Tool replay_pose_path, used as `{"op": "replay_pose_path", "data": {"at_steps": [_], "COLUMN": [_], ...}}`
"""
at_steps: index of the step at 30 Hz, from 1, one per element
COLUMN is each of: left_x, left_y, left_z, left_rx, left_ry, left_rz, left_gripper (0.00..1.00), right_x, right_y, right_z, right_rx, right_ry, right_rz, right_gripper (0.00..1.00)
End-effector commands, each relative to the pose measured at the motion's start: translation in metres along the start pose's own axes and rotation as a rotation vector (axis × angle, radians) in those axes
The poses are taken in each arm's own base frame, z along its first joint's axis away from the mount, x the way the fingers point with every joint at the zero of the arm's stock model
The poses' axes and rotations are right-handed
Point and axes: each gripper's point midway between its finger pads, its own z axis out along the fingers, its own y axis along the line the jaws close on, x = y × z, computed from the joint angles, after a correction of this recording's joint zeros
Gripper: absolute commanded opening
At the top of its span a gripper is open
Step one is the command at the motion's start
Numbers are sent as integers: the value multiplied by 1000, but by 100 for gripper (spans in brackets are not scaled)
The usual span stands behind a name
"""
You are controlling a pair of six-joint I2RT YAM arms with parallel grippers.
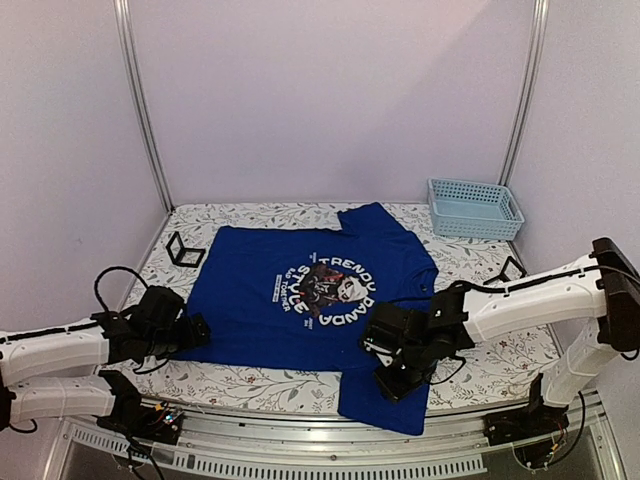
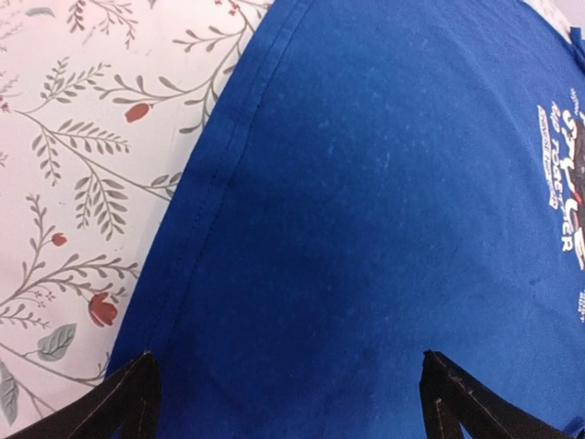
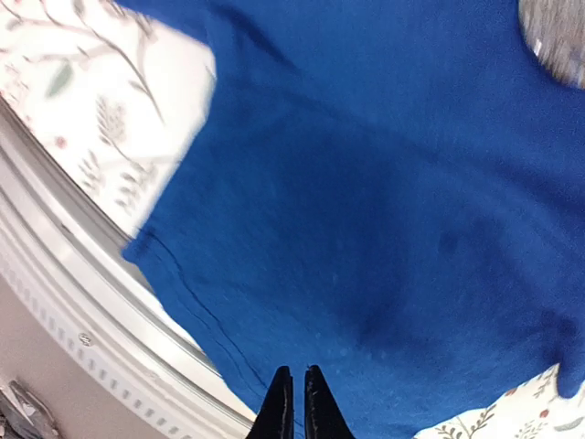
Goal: Pin the brooch onto the clothing
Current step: Smooth out the clothing with brooches at the center of the board.
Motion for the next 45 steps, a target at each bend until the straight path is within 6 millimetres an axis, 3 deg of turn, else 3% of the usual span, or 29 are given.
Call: {"op": "replay_pose_path", "data": {"at_steps": [1, 5, 8, 11, 13, 17, 21, 27, 35, 39, 42, 45], "left_x": [-12, -30, -41, -42, -39, -15, 8, 21, 1, -38, -84, -137], "left_y": [-8, -18, -26, -30, -29, -22, -3, 8, 8, -11, -34, -54], "left_z": [-16, -23, -19, -4, 9, 27, 31, 19, 6, -9, -28, -51], "left_rx": [31, 74, 85, 70, 44, -1, -33, 2, 2, 22, 44, 70], "left_ry": [-34, -104, -149, -132, -88, 29, 80, 80, -4, -112, -261, -418], "left_rz": [-6, -8, 12, 46, 54, 60, -15, -131, -136, -45, 62, 146], "left_gripper": [98, 98, 98, 98, 97, 90, 89, 88, 88, 89, 93, 100], "right_x": [-60, -106, -149, -198, -217, -223, -209, -190, -224, -255, -271, -272], "right_y": [-18, -115, -175, -215, -236, -278, -314, -336, -331, -311, -295, -282], "right_z": [-50, -72, -84, -89, -73, -22, 1, 16, -16, -66, -132, -196], "right_rx": [-63, 46, 124, 186, 216, 289, 364, 435, 403, 318, 294, 241], "right_ry": [-160, -333, -451, -522, -498, -390, -330, -265, -340, -463, -616, -759], "right_rz": [20, 226, 290, 290, 273, 300, 371, 368, 335, 291, 261, 237], "right_gripper": [6, 8, 7, 6, 4, 3, 4, 3, 5, 16, 39, 76]}}
